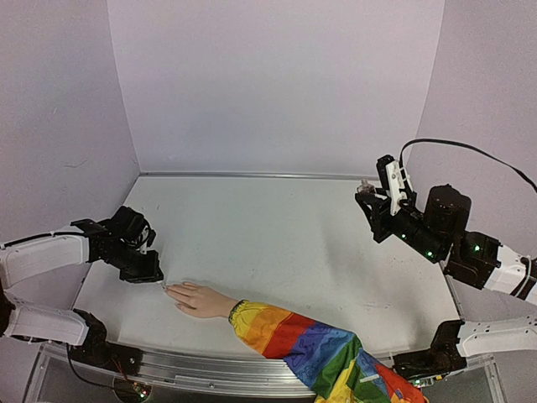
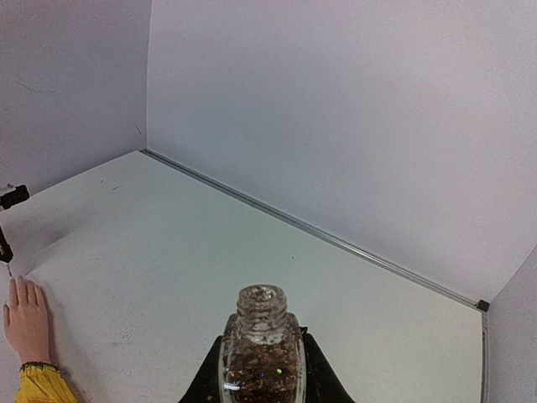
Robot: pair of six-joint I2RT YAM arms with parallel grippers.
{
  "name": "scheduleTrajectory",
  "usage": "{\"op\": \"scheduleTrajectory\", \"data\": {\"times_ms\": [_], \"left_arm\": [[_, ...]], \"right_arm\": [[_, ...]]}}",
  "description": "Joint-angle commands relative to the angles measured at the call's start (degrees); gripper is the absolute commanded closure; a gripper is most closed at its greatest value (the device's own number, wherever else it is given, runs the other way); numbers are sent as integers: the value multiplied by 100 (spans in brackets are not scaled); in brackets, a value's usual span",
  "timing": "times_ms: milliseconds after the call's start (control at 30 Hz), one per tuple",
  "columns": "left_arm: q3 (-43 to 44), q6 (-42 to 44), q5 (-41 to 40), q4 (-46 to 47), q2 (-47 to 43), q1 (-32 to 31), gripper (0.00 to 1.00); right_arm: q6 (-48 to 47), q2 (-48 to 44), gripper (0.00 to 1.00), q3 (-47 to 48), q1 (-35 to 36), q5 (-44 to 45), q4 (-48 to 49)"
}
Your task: Paint the nails
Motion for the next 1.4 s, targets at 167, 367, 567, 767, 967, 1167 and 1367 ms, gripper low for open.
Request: {"op": "scheduleTrajectory", "data": {"times_ms": [167, 367, 567, 767, 967, 1167, 1367], "left_arm": [[242, 128, 71, 164, 130, 33, 100], [242, 164, 180, 263, 213, 29, 100], [234, 173, 192, 344, 226, 29, 100], [224, 182, 190, 368, 301, 29, 100], [207, 186, 159, 386, 362, 29, 100], [206, 173, 101, 404, 432, 29, 100], [233, 198, 41, 424, 461, 29, 100]], "right_arm": [[50, -108, 100, 48, -27, 0, 351], [45, -68, 100, 53, -23, 14, 351], [50, -23, 100, 51, -24, -9, 347], [36, -41, 100, 55, -25, -5, 351], [50, -31, 100, 52, -22, -18, 351], [50, -33, 100, 53, -22, -18, 351], [48, -42, 100, 52, -22, -14, 351]]}}
